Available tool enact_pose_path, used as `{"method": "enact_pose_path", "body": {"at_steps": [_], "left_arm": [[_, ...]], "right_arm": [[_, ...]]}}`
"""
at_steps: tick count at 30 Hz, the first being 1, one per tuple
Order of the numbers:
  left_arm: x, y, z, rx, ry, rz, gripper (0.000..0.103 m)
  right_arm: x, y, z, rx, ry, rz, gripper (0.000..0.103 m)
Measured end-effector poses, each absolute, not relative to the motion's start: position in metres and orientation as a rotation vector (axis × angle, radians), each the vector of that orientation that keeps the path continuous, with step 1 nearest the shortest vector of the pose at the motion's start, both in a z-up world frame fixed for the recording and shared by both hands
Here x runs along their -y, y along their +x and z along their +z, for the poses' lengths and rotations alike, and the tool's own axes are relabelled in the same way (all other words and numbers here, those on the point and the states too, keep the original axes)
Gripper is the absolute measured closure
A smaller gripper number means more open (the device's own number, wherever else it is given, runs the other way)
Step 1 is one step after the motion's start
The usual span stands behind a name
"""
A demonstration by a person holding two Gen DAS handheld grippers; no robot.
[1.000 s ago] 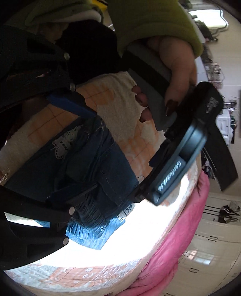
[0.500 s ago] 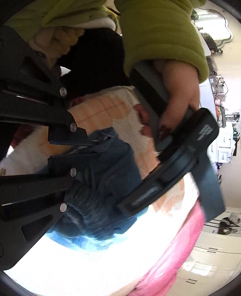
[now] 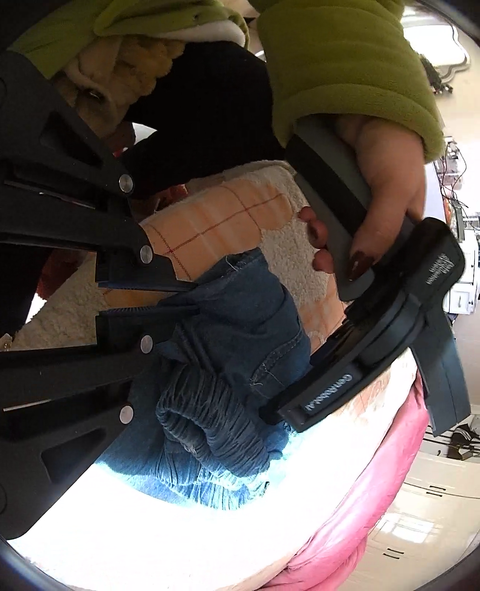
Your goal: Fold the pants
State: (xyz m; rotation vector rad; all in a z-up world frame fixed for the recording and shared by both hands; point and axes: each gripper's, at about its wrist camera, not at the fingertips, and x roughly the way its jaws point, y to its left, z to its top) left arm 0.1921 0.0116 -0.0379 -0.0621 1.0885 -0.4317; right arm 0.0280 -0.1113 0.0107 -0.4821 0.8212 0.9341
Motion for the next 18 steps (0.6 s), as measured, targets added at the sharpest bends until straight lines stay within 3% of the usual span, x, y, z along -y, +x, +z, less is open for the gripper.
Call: {"method": "enact_pose_path", "body": {"at_steps": [5,8,10,18], "left_arm": [[-0.012,0.187,-0.028,-1.063,-0.052,-0.409,0.029],[-0.013,0.182,-0.014,-1.027,-0.039,-0.401,0.029],[-0.015,0.179,-0.005,-1.015,-0.040,-0.400,0.014],[-0.014,0.161,0.022,-0.955,0.002,-0.387,0.007]], "right_arm": [[0.124,0.020,0.030,-0.796,-0.383,0.947,0.088],[0.145,0.022,0.043,-0.777,-0.278,0.929,0.072],[0.157,0.022,0.050,-0.763,-0.228,0.902,0.062],[0.184,0.020,0.068,-0.700,-0.183,0.813,0.045]]}}
